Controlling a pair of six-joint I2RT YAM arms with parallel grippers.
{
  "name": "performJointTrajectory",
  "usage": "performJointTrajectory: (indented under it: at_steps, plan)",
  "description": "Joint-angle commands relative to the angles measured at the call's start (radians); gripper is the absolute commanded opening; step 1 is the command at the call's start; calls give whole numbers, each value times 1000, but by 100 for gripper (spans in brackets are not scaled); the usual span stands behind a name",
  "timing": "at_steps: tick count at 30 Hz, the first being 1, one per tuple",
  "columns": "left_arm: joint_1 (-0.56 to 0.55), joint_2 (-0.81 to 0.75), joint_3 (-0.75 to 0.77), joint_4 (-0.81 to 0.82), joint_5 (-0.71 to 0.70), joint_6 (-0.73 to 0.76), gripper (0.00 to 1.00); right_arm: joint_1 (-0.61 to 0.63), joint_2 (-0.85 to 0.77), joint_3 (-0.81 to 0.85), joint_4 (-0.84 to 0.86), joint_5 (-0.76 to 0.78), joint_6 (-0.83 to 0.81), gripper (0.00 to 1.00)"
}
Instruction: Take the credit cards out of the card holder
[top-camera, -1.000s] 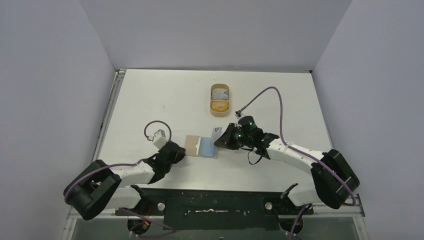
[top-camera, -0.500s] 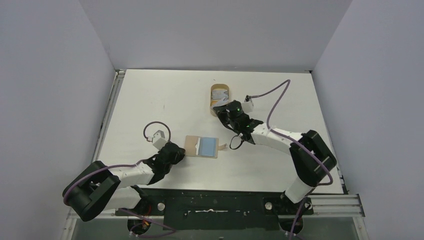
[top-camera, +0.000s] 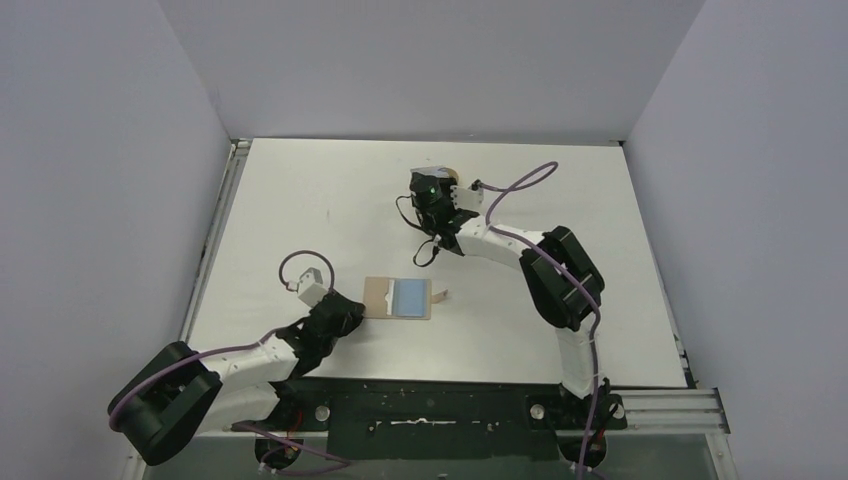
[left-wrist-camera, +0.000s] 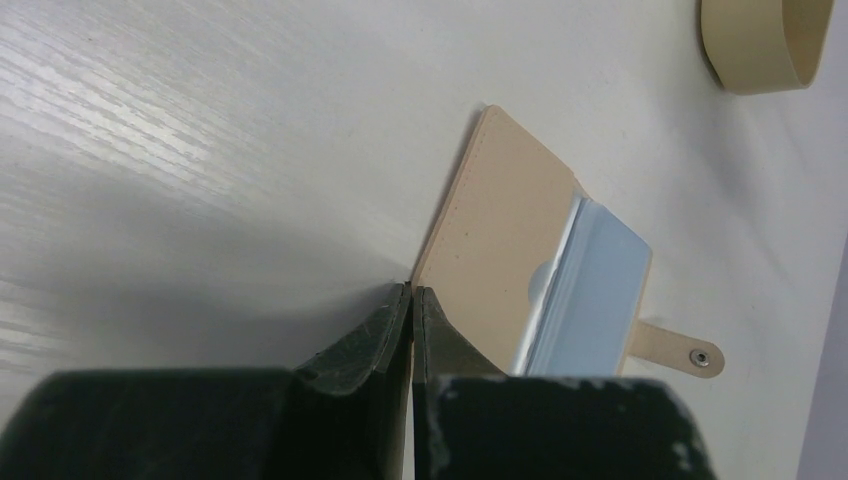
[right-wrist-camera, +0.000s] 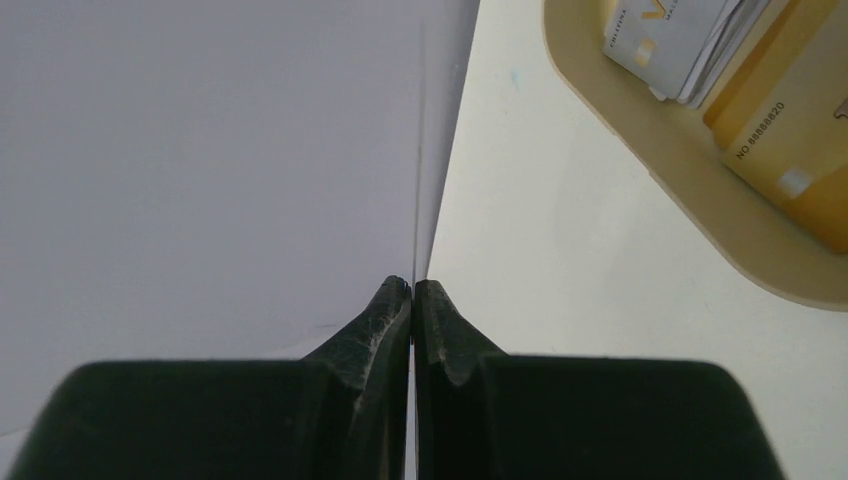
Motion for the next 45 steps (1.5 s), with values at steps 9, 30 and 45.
performJointTrajectory:
  at_steps: [9, 30, 45]
  plan:
    - [-5, -42, -31, -57, -19, -12, 0, -52, 81, 88, -60, 122, 117, 0]
    - [-8, 20, -9, -44, -13, -13, 0, -112, 249, 204, -32, 4, 105, 0]
    - [-8, 25, -9, -41, -13, -11, 0, -92, 302, 267, -25, -24, 175, 0]
